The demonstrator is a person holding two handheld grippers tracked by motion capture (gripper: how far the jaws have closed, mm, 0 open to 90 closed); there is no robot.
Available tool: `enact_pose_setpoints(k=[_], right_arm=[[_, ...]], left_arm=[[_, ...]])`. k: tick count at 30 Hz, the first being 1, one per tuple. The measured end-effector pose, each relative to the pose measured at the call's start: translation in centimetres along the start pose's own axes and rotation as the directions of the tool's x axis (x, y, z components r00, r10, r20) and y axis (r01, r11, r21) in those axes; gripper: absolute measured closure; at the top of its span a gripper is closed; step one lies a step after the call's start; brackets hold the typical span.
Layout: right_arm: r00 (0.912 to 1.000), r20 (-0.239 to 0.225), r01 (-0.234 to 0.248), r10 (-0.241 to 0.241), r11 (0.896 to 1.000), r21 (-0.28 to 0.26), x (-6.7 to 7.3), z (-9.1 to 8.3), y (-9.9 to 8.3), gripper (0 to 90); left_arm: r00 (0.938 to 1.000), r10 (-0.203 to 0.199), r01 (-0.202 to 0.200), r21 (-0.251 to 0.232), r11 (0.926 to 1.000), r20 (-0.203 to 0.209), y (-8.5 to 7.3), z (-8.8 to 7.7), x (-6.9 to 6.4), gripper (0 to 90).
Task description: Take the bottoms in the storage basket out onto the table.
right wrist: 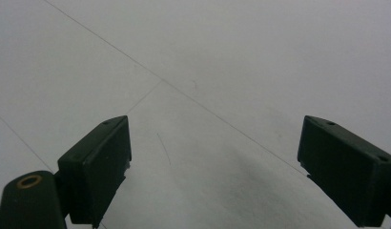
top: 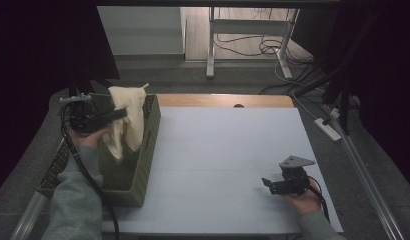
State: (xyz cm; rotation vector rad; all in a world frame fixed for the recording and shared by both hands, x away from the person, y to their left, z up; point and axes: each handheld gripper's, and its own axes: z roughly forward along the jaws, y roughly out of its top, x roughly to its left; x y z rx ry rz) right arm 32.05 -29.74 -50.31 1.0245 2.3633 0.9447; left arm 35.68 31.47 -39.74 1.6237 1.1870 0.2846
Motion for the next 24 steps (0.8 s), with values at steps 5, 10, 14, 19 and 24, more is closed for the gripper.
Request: enact_pose_setpoints(k=[5, 10, 14, 19, 24], right_arm=[[1.0, 0.002, 0.002, -0.002, 1.0, 0.005, 0.0, 0.1, 0.0, 11.5], [0.9999, 0.007, 0.007, -0.007, 1.0, 0.011, 0.0, 0.1, -0.1, 11.5], [1.0, 0.007, 0.004, -0.004, 1.0, 0.012, 0.0, 0.1, -0.1, 11.5], [1.0, 0.007, 0.003, -0.003, 1.0, 0.01, 0.0, 0.1, -0.1, 11.5], [1.0, 0.008, 0.005, -0.005, 1.0, 0.012, 0.0, 0.1, -0.1, 11.5]], left_arm=[[0.9998, -0.002, 0.002, -0.038, 0.9993, 0.022, 0.2, -0.6, -0.6, 66.7], [0.9994, 0.005, -0.003, -0.058, 0.9983, 0.034, 0.4, -0.9, -1.3, 66.8], [0.9987, 0.016, -0.013, -0.075, 0.9971, 0.048, 0.6, -1.1, -1.8, 66.8], [0.9972, 0.031, -0.024, -0.093, 0.9954, 0.068, 0.9, -1.3, -2.6, 66.8], [0.9951, 0.045, -0.035, -0.103, 0.994, 0.089, 1.1, -1.5, -3.3, 66.8]])
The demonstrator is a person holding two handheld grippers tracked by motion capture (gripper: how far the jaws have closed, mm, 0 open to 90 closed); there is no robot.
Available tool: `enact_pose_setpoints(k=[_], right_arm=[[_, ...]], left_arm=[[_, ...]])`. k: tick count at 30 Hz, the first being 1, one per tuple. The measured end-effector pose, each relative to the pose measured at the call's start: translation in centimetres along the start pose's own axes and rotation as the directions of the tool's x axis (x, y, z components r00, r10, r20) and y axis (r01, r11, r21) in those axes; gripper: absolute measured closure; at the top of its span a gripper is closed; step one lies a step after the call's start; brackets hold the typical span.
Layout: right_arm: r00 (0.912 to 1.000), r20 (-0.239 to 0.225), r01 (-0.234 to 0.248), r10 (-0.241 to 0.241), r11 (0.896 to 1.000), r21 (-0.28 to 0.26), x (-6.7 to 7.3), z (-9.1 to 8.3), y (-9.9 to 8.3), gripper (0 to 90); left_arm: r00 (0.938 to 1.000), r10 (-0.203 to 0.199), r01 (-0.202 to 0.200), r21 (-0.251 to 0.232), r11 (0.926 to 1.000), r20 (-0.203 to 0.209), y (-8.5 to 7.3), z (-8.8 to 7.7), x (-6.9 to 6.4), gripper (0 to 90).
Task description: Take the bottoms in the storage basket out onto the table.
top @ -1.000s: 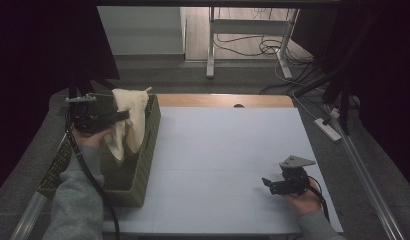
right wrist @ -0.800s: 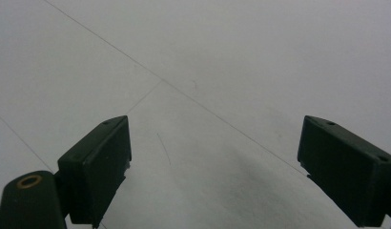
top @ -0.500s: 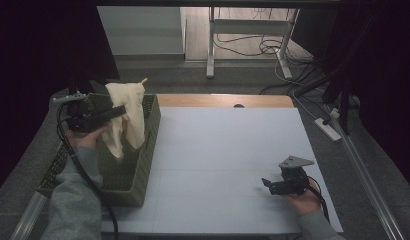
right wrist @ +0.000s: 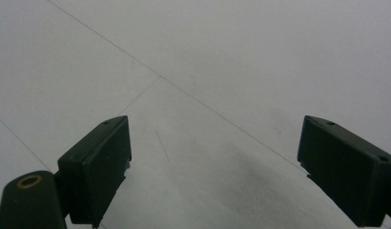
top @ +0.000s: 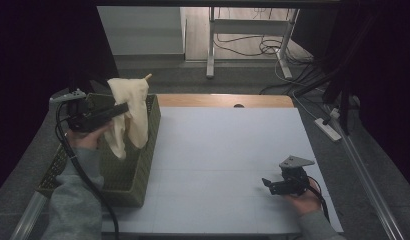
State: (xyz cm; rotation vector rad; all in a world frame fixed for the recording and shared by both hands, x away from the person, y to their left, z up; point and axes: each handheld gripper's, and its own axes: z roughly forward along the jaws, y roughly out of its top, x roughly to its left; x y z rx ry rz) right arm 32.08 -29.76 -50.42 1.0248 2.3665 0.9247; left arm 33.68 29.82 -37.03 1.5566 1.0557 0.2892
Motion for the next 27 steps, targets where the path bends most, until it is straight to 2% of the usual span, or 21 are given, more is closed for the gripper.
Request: enact_pose_setpoints(k=[15, 20, 27], right_arm=[[1.0, 0.001, -0.002, 0.002, 1.0, 0.008, 0.0, 0.1, 0.0, 11.6], [1.0, 0.001, -0.001, 0.001, 1.0, 0.009, 0.0, 0.1, 0.0, 11.7], [1.0, 0.0, -0.001, 0.001, 1.0, 0.009, 0.0, 0.1, 0.0, 11.7]], left_arm=[[0.9983, 0.014, -0.013, -0.023, 0.9996, 0.056, 0.3, 0.4, -1.4, 66.8], [0.9967, 0.03, -0.028, -0.024, 0.9993, 0.075, 0.4, 0.6, -2.2, 66.8], [0.9937, 0.031, -0.029, -0.02, 0.9994, 0.108, 0.4, 1.3, -2.8, 66.8]])
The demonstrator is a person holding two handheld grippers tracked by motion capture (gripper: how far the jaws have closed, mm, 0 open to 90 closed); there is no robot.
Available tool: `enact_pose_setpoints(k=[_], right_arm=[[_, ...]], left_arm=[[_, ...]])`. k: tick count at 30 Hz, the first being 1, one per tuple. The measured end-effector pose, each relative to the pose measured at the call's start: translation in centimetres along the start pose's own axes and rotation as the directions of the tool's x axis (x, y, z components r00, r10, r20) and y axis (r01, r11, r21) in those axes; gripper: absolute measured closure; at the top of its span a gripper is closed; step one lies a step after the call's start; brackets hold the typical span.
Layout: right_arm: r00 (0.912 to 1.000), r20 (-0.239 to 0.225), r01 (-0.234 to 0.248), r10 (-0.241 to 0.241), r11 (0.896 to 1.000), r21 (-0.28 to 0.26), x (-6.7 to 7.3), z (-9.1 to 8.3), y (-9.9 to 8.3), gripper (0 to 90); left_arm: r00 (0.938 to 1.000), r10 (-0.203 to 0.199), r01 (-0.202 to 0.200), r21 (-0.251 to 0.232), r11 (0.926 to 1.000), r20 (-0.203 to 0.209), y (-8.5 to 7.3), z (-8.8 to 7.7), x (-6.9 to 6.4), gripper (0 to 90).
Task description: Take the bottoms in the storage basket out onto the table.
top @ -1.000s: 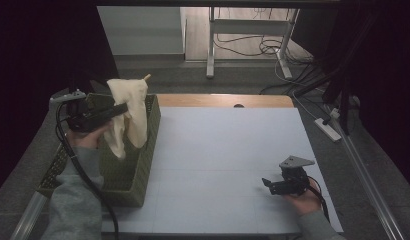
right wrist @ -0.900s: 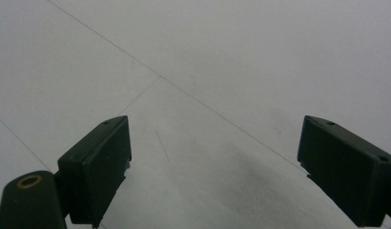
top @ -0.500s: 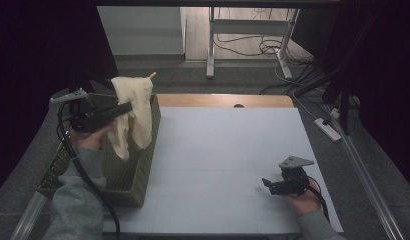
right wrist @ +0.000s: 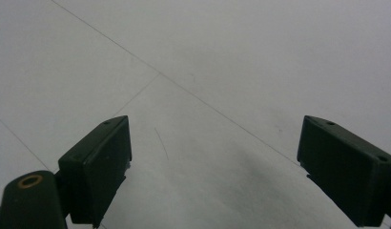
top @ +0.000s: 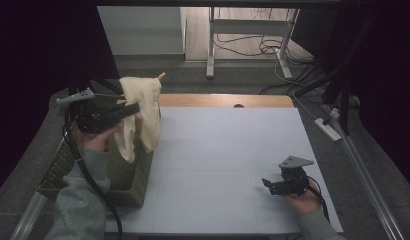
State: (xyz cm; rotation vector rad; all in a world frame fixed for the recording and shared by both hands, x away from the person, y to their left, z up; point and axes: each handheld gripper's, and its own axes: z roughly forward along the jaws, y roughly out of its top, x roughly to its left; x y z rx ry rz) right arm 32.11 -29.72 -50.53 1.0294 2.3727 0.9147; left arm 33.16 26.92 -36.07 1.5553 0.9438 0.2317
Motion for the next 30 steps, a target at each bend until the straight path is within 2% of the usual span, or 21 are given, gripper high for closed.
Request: enact_pose_setpoints(k=[21, 27, 30], right_arm=[[1.0, 0.0, 0.001, -0.001, 1.0, 0.0, 0.0, 0.1, 0.0, 11.8], [1.0, 0.0, 0.001, -0.001, 1.0, 0.001, 0.0, 0.1, 0.0, 11.8], [1.0, 0.0, 0.002, -0.002, 1.0, 0.001, 0.0, 0.1, 0.0, 11.8]], left_arm=[[0.9981, 0.01, -0.012, 0.024, 0.9996, 0.061, -0.3, 2.2, -1.4, 66.8], [0.9951, 0.008, -0.009, 0.015, 0.9998, 0.099, -0.3, 2.7, -2.1, 66.8], [0.9944, 0.018, -0.02, 0.023, 0.9995, 0.104, -0.3, 3.0, -2.5, 66.8]])
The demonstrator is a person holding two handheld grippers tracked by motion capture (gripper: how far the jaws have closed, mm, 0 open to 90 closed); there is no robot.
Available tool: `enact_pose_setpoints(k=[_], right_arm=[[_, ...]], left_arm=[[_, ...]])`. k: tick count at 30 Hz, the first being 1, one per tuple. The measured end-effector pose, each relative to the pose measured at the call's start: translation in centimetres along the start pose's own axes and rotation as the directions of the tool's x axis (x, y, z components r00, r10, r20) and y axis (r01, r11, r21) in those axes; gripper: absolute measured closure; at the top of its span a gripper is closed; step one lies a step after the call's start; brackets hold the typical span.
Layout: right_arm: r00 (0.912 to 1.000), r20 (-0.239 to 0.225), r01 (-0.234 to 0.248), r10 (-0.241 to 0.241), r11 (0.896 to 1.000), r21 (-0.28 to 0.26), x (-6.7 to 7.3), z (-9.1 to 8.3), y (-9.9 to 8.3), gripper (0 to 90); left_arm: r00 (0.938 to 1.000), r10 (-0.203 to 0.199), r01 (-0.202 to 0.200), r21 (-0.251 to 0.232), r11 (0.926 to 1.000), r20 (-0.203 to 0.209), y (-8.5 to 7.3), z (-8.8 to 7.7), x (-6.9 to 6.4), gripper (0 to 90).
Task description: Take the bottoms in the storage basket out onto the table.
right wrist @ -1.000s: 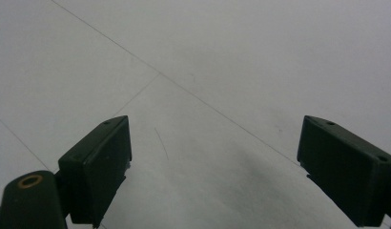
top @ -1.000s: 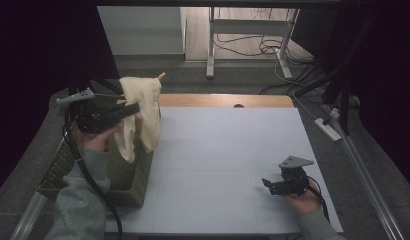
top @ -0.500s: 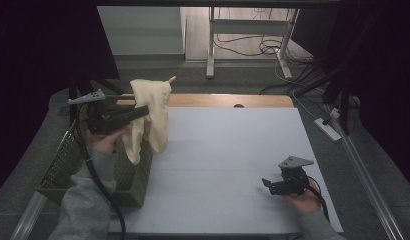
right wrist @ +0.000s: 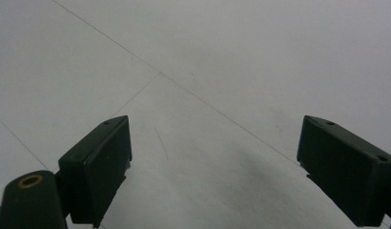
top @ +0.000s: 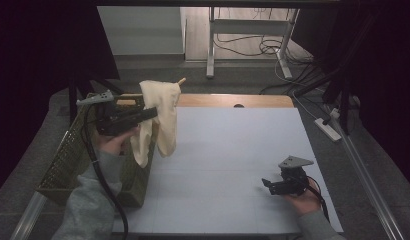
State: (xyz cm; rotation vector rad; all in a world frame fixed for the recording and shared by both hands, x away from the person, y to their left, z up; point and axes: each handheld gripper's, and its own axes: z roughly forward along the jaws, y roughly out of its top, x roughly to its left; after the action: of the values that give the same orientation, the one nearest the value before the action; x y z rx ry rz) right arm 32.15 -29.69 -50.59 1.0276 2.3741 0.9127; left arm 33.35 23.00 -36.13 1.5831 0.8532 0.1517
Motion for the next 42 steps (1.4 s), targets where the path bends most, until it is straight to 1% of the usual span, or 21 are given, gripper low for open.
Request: enact_pose_setpoints(k=[15, 28, 42], right_arm=[[1.0, 0.002, 0.001, -0.001, 1.0, 0.005, 0.0, 0.1, 0.0, 11.8], [1.0, 0.004, 0.004, -0.004, 1.0, 0.006, 0.0, 0.1, 0.0, 12.0], [1.0, 0.004, 0.003, -0.003, 1.0, 0.003, 0.0, 0.1, 0.0, 12.0]], left_arm=[[0.9991, 0.019, -0.02, 0.028, 0.9994, 0.038, 0.0, 2.0, -1.4, 66.8], [0.9962, 0.035, -0.039, 0.046, 0.9982, 0.079, 0.1, 4.1, -2.9, 66.8], [0.9948, 0.033, -0.041, 0.074, 0.9965, 0.096, -0.3, 5.8, -3.3, 66.8]])
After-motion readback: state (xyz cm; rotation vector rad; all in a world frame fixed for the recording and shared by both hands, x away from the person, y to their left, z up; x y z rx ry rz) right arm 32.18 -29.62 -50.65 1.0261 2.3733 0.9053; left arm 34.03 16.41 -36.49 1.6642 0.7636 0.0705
